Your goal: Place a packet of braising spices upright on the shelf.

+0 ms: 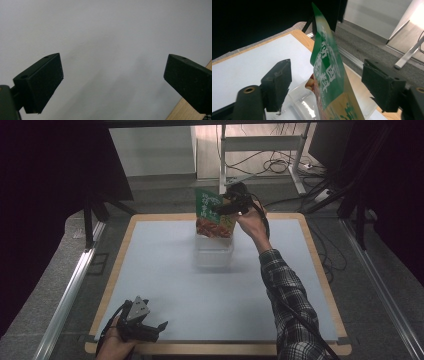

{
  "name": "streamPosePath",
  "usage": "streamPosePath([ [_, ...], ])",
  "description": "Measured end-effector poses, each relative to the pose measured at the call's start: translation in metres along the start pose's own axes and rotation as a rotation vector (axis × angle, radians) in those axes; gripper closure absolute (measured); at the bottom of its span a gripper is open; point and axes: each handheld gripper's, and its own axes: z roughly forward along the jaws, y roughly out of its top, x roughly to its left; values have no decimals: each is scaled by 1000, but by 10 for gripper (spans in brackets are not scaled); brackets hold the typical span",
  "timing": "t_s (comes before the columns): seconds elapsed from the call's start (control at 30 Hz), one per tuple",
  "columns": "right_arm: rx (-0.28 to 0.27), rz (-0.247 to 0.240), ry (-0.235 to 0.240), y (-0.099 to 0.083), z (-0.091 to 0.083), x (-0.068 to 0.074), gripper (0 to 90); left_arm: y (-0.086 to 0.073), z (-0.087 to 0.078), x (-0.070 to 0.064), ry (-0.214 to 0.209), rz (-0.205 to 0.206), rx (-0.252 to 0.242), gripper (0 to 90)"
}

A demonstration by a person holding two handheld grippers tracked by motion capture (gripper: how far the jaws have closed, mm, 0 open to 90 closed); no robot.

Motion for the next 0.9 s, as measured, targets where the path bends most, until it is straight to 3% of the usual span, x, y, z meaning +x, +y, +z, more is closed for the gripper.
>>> streamPosePath([
  [0.37,-21,61,13,-6,-15,-7,105,0,0,0,2,3,3,24],
  [0.9,-9,105,52,-28,-26,-8,6,0,0,-1,4,11,8,24],
])
